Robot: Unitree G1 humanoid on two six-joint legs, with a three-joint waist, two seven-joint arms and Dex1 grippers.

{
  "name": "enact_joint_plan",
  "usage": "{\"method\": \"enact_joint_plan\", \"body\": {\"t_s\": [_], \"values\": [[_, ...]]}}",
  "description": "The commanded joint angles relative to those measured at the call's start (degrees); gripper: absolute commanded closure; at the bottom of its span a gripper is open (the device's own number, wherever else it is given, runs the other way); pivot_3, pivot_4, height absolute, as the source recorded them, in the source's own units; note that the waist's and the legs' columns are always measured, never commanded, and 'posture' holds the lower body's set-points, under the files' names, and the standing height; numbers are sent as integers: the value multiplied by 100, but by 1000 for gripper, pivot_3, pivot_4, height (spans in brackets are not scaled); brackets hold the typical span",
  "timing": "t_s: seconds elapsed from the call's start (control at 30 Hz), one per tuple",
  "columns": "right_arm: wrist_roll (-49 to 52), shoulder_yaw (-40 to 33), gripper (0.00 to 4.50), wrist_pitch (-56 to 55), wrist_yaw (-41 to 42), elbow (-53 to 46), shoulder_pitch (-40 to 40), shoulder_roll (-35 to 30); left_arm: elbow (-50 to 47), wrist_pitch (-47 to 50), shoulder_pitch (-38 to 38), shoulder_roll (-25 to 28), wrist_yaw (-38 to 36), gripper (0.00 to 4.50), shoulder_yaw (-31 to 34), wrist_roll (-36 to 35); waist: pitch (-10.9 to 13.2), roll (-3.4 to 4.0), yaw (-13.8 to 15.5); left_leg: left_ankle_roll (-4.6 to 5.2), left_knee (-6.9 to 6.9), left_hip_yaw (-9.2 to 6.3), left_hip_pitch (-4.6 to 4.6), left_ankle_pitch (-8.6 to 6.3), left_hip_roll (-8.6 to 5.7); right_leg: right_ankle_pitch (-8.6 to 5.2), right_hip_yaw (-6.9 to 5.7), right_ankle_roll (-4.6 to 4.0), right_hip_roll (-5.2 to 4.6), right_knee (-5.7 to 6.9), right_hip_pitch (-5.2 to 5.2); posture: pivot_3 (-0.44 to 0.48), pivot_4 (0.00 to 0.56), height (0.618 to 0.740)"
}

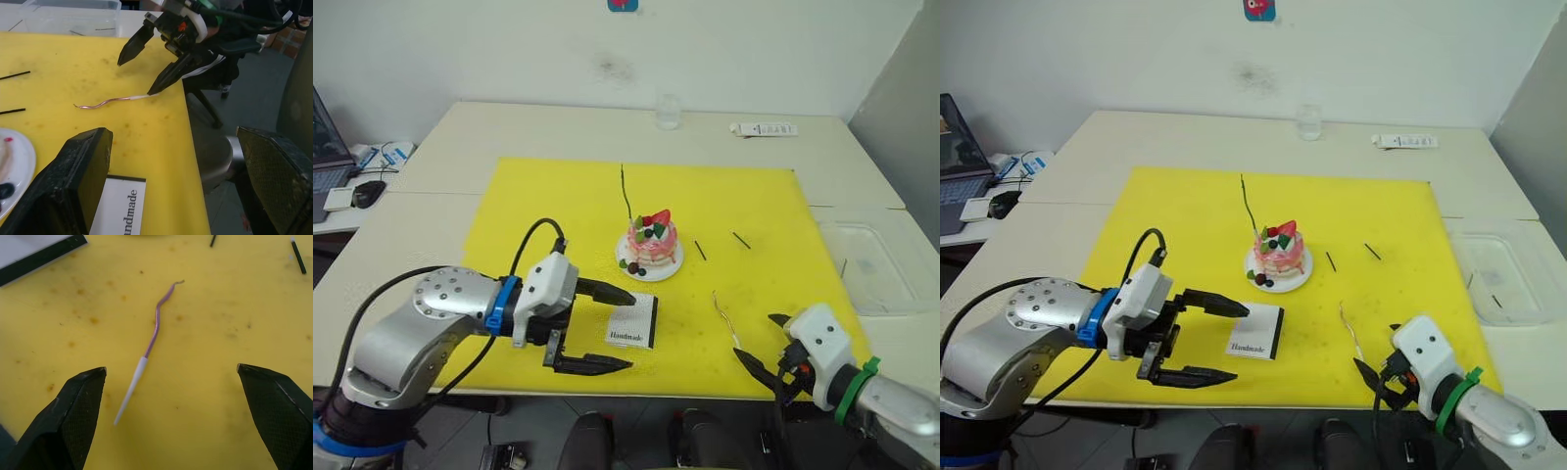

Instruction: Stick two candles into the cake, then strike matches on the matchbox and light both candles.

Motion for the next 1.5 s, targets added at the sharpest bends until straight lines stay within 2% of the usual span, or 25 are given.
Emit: {"method": "enact_joint_plan", "body": {"t_s": [0.03,0.17,0.3,0.6,0.73,0.87,1.0,1.17,1.3,1.5], "values": [[-394,265,0,-109,-201,45,-130,128,-88,-113,-196,-158,117,29,-85,46,0,0,2,0,0,1,0,0,-1,0,1,0,5,0,0,0,150,740],[-598,455,0,42,-299,80,-153,301,-111,-87,-237,-221,167,29,-117,60,0,-1,2,0,-2,2,-3,0,-2,-2,4,-1,6,-2,-2,0,150,740],[-598,526,1249,293,-348,-11,-61,478,-143,-79,-217,-223,197,0,-95,60,0,0,3,0,-6,0,-3,0,-1,-5,2,-5,8,-3,-3,0,150,740],[-585,559,4365,626,-316,-170,-136,699,-65,-133,-244,-265,272,0,-135,123,-2,-3,3,0,-2,2,-2,0,-5,-4,2,-4,2,-3,0,0,150,740],[-453,311,4442,773,-201,-250,-285,704,-37,-111,-271,-296,279,0,-130,128,-2,-3,3,0,-3,-1,-2,0,-4,-4,1,-4,3,-2,0,0,150,740],[-212,-230,4442,675,292,-281,-359,449,-46,-1,-294,-327,334,0,-93,39,-2,-3,3,0,-3,1,-2,0,-4,-4,2,-4,4,-3,0,0,150,740],[122,-1638,4442,71,1578,418,-373,-293,-113,137,-303,-287,292,0,-66,-119,-2,-3,5,0,-2,7,-1,0,-8,-4,0,-4,4,-3,0,0,150,740],[-22,-2650,4442,-1280,3101,1908,-49,-982,-272,307,-342,-286,305,0,-80,-319,-2,-3,7,1,-6,2,-1,0,-10,-5,0,-5,9,-5,3,0,150,740],[-275,-2893,4442,-2270,3934,2806,379,-1174,-352,364,-338,-290,325,0,-109,-353,-2,-3,7,2,-5,1,-1,-1,-11,-7,1,-10,23,-6,3,0,150,740],[-415,-2890,4442,-2881,4472,3229,752,-1183,-366,401,-333,-319,391,0,-135,-363,-4,1,-10,1,-5,-2,5,-1,-4,-8,0,-14,42,0,3,0,150,740]]}}
